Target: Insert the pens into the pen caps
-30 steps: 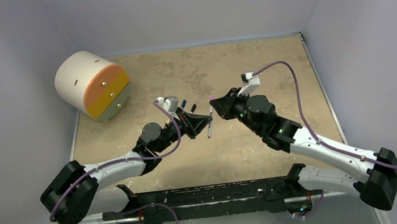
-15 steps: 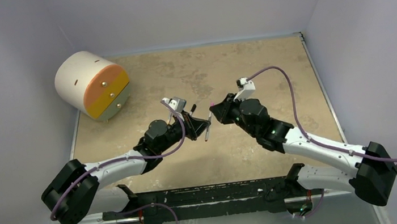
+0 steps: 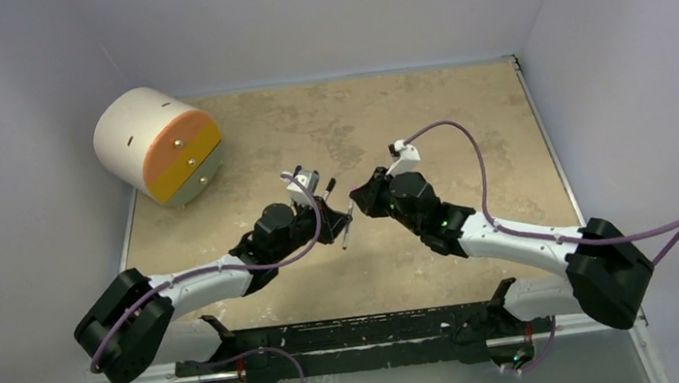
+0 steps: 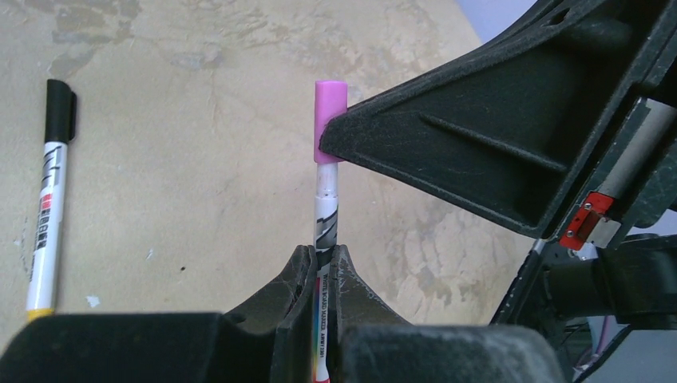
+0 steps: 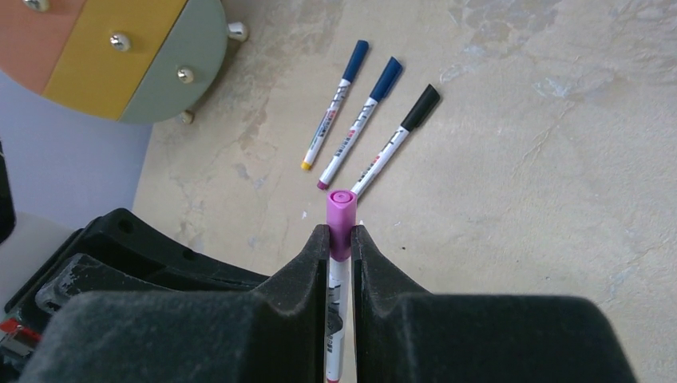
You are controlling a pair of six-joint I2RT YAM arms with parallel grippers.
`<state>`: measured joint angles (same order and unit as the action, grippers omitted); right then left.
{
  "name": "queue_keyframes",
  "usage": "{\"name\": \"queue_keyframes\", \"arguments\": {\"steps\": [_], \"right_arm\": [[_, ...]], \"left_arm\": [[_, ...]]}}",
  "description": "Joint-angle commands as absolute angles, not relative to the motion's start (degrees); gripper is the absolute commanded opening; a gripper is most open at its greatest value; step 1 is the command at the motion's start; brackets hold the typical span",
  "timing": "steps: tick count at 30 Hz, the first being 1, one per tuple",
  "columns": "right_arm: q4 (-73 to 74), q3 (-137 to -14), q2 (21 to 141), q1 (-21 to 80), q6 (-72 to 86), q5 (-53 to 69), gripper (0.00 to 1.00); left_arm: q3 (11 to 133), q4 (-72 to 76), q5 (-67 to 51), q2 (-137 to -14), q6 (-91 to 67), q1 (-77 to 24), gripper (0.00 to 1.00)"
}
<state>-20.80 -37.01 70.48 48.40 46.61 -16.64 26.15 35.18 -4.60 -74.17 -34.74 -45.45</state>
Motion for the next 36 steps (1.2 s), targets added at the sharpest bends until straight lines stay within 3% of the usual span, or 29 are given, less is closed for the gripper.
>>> {"name": "queue_keyframes", "arguments": {"steps": [1, 22, 36], "right_arm": [[-21.6, -36.5, 72.9, 49.0, 48.2, -12.9, 0.00], [-21.8, -42.4, 92.2, 49.0, 52.8, -10.5, 0.00], [-15.6, -39.2, 83.8, 48.8, 52.3, -15.5, 0.00]], "left_arm": [[29.8, 33.3, 0.1, -74.2, -31.7, -44.2, 0.00], [37.1, 12.3, -5.3, -82.4, -21.7, -38.9, 0.00], [45.3, 1.9, -6.4, -91.4, -15.3, -38.9, 0.00]]}}
